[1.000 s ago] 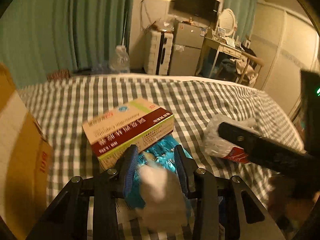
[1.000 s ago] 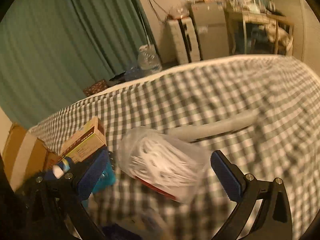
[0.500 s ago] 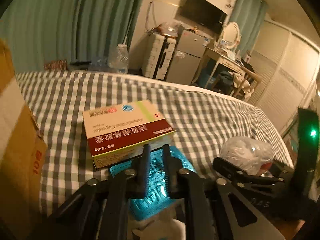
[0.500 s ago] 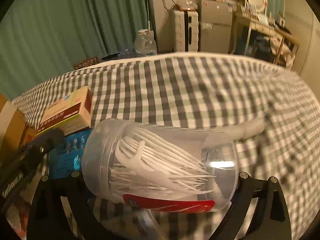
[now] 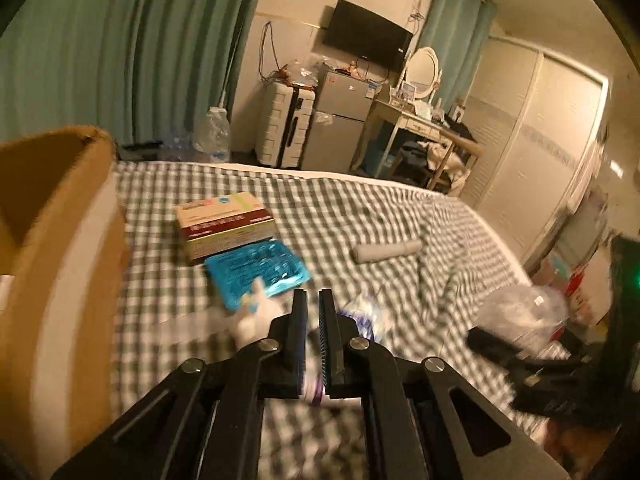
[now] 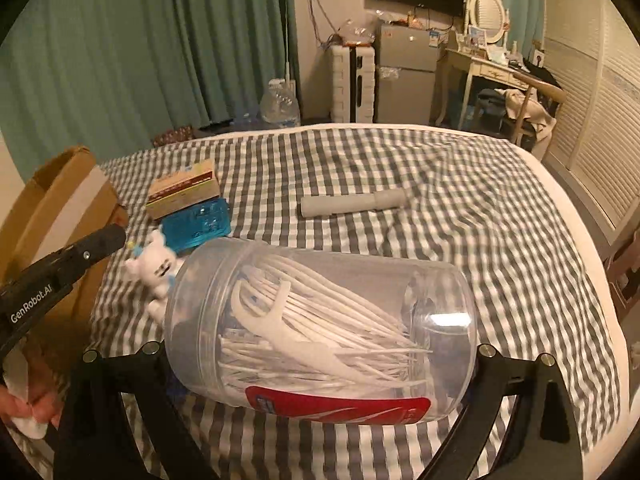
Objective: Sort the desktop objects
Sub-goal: 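Grasp the white bear figure with the left gripper while the right grasps the clear floss jar, then carry the bear figure and floss jar over the box and release both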
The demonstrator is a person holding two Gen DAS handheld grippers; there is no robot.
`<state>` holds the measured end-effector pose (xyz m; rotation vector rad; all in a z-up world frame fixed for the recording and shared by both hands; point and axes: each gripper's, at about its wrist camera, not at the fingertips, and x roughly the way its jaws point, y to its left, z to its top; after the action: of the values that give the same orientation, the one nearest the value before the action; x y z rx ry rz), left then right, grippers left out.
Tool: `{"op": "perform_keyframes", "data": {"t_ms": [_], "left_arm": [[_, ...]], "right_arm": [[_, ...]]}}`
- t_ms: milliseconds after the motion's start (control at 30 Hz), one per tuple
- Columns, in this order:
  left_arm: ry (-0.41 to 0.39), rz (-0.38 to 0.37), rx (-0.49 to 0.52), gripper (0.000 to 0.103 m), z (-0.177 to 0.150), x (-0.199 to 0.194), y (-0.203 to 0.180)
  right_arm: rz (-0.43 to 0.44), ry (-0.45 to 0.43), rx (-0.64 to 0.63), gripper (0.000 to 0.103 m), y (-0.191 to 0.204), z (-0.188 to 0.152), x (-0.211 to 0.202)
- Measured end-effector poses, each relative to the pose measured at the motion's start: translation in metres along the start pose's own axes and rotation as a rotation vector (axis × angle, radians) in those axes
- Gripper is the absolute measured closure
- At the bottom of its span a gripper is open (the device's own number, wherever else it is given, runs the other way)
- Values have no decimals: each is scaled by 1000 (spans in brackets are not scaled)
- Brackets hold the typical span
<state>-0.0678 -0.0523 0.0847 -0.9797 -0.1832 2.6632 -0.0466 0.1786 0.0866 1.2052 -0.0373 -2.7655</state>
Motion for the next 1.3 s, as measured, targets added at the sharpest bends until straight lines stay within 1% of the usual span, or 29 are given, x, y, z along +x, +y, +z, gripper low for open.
{"op": "perform_keyframes", "data": {"t_ms": [67, 100, 133, 200, 233, 333, 433, 567, 600, 633, 667, 700, 733, 800, 833, 900, 933, 1000, 1033, 1133, 1167, 1200, 1267, 1300], "left_arm": [[-16, 35, 29, 55, -8, -8, -4], [-10, 44, 39, 24, -15, -8, -5], [-4, 49, 39, 17, -20, -7, -5], [22, 47, 30, 17, -26, -3, -5], [27, 61, 32, 17, -27, 0, -5], [17, 92, 42, 15, -24, 14, -4], [39, 91, -1, 15, -25, 35, 7], [79, 138, -35, 15, -29, 76, 21], [86, 143, -38, 17, -31, 83, 25], [85, 149, -35, 28, -33, 88, 27], [91, 150, -32, 35, -35, 91, 28], [110, 125, -31, 52, -36, 94, 29], [116, 105, -32, 59, -35, 95, 28], [101, 87, -29, 59, -34, 92, 27], [98, 68, -37, 59, -34, 90, 27], [81, 45, -56, 59, -35, 81, 27], [75, 17, -68, 59, -34, 74, 26], [46, -12, -80, 60, -28, 54, 21], [20, -20, -74, 60, -23, 38, 16], [-32, 11, -88, 60, -16, -10, 5], [-35, 11, -93, 60, -14, -22, 4], [-36, 13, -89, 60, -12, -37, 3], [-50, 47, -60, 60, -3, -69, 5], [-75, 50, -52, 60, 2, -85, 9]], "right_arm": [[9, -12, 9, 8, -1, -6, -9], [4, -9, 4, 8, -1, -8, -11], [-4, -4, 0, 8, -2, -9, -11], [3, -10, 5, 8, -3, -9, -15], [16, -15, 8, 8, -4, -10, -18], [27, -15, 9, 8, -5, -13, -21], [44, -1, 28, 8, -8, -16, -13], [52, 30, 37, 8, -12, -20, 6], [52, 40, 37, 8, -13, -22, 10], [52, 56, 41, 8, -16, -22, 18], [55, 76, 49, 8, -19, -22, 27], [58, 89, 60, 8, -21, -22, 33], [68, 109, 87, 8, -25, -22, 39], [87, 116, 116, 8, -27, -20, 43], [78, 106, 94, 8, -24, -18, 41], [80, 89, 72, 8, -17, -15, 38], [87, 87, 75, 8, -15, -15, 36], [95, 81, 71, 8, -7, -15, 28], [93, 69, 60, 8, 0, -14, 20], [112, 6, 33, 8, 23, -8, -10], [123, -16, 15, 8, 33, -6, -21], [128, -28, -2, 8, 42, -4, -27], [134, -54, -44, 8, 70, 2, -47], [144, -59, -59, 9, 82, 4, -53]]}}
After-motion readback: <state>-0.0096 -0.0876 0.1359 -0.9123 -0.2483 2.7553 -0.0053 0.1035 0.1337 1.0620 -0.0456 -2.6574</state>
